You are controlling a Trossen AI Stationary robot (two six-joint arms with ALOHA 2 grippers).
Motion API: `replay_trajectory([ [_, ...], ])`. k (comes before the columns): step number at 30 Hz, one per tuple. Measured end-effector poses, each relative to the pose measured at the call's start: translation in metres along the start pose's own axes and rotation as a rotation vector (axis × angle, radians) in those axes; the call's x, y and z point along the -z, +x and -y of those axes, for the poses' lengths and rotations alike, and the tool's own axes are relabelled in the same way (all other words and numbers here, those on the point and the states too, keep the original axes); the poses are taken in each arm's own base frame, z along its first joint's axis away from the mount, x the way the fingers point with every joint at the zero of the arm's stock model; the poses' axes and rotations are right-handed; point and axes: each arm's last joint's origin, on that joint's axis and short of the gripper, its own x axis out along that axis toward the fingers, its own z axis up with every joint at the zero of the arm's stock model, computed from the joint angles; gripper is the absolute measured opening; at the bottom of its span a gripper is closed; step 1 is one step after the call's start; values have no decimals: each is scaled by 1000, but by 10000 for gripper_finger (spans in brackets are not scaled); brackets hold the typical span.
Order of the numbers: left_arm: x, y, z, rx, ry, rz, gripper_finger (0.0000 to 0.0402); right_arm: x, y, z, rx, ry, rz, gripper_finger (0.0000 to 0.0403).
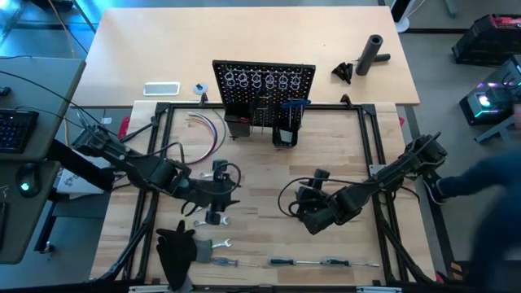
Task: Hang tools onto peg board
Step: Hang the left gray screwdriver on the black pegboard
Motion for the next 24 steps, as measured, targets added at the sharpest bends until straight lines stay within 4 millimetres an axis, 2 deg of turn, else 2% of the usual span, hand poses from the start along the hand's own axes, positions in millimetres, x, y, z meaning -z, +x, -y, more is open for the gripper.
replay_trajectory([
  [8,24,8,23,43,-63,-66,197,-4,-8,-16,-218,-41,8,168],
  [19,44,5,57,121,-134,-70,197,-18,-30,-42,-544,-37,158,168],
  [24,51,6,71,148,-166,-82,197,-14,-30,-69,-648,-42,208,168],
])
